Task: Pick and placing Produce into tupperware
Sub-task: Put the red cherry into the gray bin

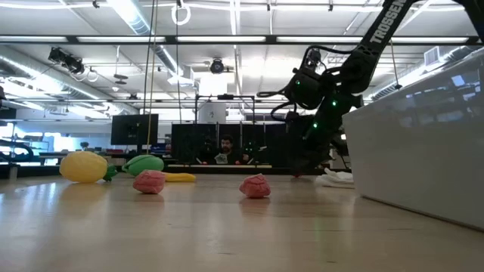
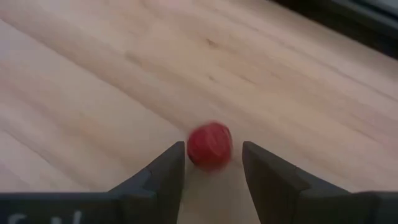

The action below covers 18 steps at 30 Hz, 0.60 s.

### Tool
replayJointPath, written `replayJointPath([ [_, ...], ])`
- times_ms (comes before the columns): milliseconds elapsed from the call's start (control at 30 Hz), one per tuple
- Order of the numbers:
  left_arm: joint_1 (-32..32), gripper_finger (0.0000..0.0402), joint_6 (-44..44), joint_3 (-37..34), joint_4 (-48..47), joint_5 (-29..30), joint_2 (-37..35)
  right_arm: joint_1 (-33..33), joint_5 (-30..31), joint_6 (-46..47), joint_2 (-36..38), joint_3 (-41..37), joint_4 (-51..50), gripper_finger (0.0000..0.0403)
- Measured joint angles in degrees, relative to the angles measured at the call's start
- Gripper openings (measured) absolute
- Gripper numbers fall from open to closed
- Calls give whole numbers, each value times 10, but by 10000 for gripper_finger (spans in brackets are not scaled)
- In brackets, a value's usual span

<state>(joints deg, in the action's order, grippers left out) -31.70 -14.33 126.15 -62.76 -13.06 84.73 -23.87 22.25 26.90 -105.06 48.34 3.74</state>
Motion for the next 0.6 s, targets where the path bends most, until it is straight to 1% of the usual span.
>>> replayJointPath([
  [133, 0, 91, 0, 0, 0, 0, 0, 0, -1, 0, 0, 0, 18, 169],
  [333, 0, 85, -25, 0, 0, 0, 0, -2, -1, 0, -7, 0, 0, 169],
  [600, 0, 84, -28, 0, -1, 0, 0, -1, 5, 0, -37, 3, 29, 164],
])
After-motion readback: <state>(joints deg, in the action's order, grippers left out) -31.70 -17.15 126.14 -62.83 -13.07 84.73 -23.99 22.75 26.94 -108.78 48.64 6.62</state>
